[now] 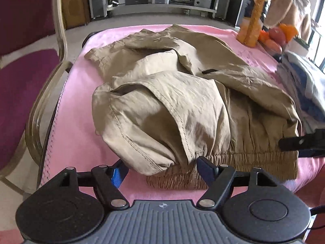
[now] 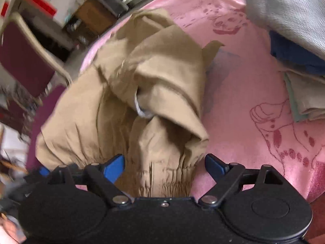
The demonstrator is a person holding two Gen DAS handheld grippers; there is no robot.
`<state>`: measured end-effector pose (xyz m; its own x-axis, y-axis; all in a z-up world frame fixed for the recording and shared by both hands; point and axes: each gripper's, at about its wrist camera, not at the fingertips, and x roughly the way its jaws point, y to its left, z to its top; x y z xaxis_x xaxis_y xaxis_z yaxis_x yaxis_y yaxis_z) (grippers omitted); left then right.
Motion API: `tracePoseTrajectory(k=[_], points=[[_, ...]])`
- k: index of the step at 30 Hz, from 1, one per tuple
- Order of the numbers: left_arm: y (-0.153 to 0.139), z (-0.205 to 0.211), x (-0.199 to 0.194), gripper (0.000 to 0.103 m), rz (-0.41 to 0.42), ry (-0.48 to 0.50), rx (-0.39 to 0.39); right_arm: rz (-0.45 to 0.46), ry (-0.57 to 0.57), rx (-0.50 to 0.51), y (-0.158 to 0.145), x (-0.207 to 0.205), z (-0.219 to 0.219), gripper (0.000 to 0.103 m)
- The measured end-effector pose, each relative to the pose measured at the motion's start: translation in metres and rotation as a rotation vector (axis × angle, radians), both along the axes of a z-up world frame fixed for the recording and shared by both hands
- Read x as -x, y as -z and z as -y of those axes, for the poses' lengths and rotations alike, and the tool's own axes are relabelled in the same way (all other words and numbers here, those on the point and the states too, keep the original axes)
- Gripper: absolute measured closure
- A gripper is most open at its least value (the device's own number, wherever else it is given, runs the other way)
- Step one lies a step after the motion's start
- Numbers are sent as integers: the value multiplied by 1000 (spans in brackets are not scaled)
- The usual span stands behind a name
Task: Fold clothes
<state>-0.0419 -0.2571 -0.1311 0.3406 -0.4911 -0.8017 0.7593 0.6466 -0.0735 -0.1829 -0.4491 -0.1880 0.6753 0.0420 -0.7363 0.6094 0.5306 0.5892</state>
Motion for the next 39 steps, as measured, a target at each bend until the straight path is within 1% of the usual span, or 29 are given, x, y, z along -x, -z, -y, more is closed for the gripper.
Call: tracePoseTrajectory(k=[3,4,5,7,8,10,11,12,13,14,15,16,17,19,20,22,24,25,27,28,29,30,31,32,33,34,35,37,39], points=[[-1,3,-5,35,-29,-4,46,88,135,-73,0,26,19,17],[0,7,-4,35,-22,1,40,96,166,-80,1,33,24,22],[2,12,-3,35,-11,7,30,87,182,-77,2,36,27,36],[5,21,0,35,10,20,8,61,163,-65,5,35,28,46],[6,25,2,36,21,26,-2,37,142,-33,6,32,25,48],[11,33,5,37,45,38,-24,0,104,64,4,25,17,48],[14,35,5,44,48,39,-30,-4,91,96,3,22,14,47],[16,38,5,54,52,40,-36,2,81,105,4,18,14,47],[18,39,4,61,51,32,-37,13,69,102,7,14,14,47],[16,38,2,76,42,12,-37,27,63,94,8,11,16,52],[14,36,-1,89,33,-11,-37,44,63,81,8,10,17,60],[10,29,-6,89,-8,-38,-12,67,69,58,6,11,19,84],[4,20,-11,89,-58,-67,19,111,89,15,1,17,24,88],[-7,0,-18,90,-182,-106,94,194,149,-59,-14,35,30,93],[-12,-11,-21,90,-245,-124,131,230,179,-91,-21,43,32,94],[-16,-23,-18,90,-299,-157,133,286,233,-153,-34,59,36,94],[-20,-34,-14,87,-344,-188,127,257,250,-202,-36,64,37,94],[-17,-35,-12,85,-339,-196,120,229,248,-202,-35,63,36,94],[-10,-35,-9,64,-314,-207,103,175,238,-168,-25,60,35,91],[-6,-35,-7,58,-302,-213,94,149,233,-148,-20,58,34,87],[-2,-35,-6,56,-290,-219,86,124,228,-129,-15,56,33,86],[2,-35,-4,50,-278,-224,77,113,222,-118,-12,55,33,84],[2,-35,-2,46,-265,-222,77,116,216,-115,-11,55,33,73],[2,-35,-1,39,-253,-217,79,119,210,-112,-11,55,33,57],[1,-34,0,38,-240,-213,80,122,203,-109,-11,55,32,48],[1,-34,2,38,-227,-208,82,125,197,-106,-10,54,32,32],[0,-34,3,37,-214,-203,84,128,191,-103,-10,54,32,26],[0,-33,6,37,-194,-193,82,133,171,-100,-9,53,31,22],[2,-30,8,37,-183,-182,74,131,128,-108,-8,48,28,12]])
